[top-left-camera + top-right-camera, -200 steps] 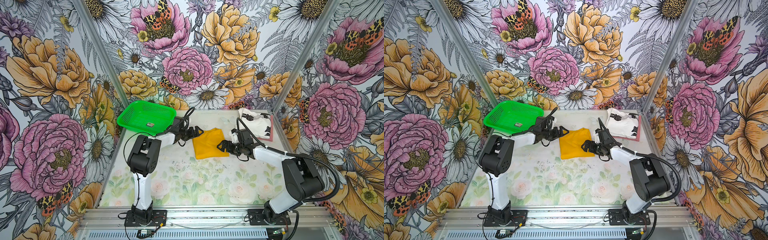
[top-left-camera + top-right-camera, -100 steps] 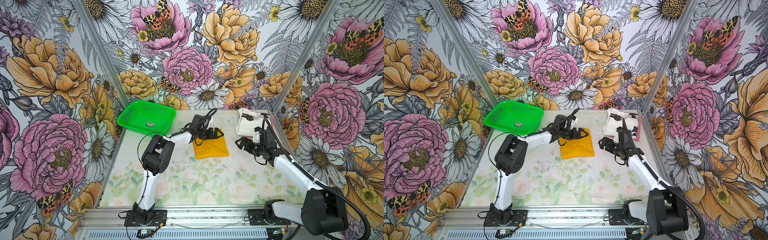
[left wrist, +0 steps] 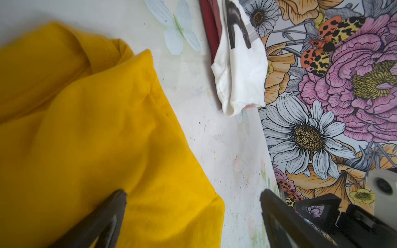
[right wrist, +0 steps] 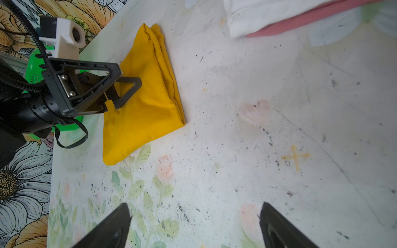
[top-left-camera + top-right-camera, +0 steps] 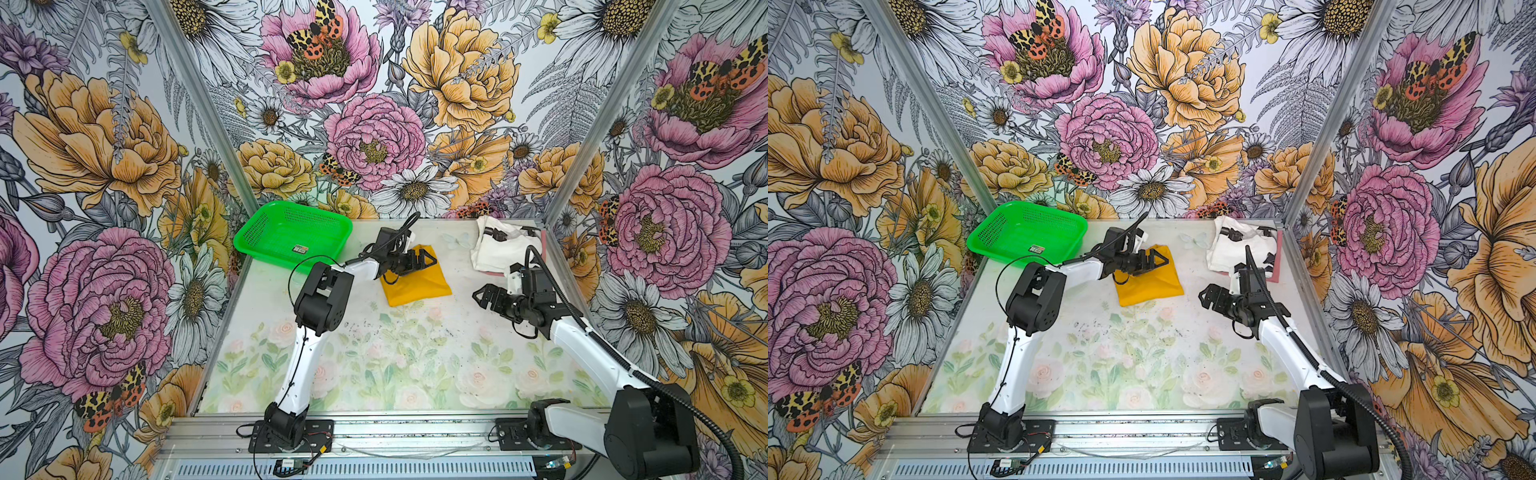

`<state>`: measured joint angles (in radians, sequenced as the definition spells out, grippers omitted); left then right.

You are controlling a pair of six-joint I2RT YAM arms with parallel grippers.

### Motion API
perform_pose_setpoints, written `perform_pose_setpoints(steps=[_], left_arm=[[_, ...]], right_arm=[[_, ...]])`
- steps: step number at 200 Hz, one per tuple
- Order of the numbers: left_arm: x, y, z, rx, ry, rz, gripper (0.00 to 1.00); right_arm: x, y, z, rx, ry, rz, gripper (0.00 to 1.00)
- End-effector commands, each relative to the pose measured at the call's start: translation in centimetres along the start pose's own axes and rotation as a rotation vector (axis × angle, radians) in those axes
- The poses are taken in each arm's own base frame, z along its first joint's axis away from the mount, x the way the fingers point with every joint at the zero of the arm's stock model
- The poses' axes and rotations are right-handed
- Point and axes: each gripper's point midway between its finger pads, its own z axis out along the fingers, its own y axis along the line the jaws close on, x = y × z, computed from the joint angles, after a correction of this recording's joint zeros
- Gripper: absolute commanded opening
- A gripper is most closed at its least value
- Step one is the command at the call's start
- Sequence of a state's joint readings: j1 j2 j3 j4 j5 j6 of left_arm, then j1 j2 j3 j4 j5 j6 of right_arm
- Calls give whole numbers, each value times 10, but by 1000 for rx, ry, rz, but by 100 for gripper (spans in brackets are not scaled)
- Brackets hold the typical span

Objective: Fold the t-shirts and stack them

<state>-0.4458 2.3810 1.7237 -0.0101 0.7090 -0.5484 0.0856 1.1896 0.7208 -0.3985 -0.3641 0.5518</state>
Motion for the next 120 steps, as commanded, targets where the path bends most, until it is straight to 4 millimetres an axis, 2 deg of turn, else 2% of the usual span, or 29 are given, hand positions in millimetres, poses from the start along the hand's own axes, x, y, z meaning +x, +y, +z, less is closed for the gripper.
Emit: perform_pose_setpoints(steps=[1,32,52,73,120], left_arm=[[-22,-2,-11,35,-37,29,99],[-45,-18,-42,54,-85,59,99],[-46,-29,-66,50,-107,76,99],[-35,-25,-92,-1,-122,50,99],[16,-5,-137,-163,-147,-24,99]], right_arm=[[1,5,0,-23,5,-27,95],[1,16,9,-34,38,-64,96],[-3,24,24,-24,67,-96,95],[-13,35,43,-17,88,-127,94],[-38,57,105,-29,157,-168,88]])
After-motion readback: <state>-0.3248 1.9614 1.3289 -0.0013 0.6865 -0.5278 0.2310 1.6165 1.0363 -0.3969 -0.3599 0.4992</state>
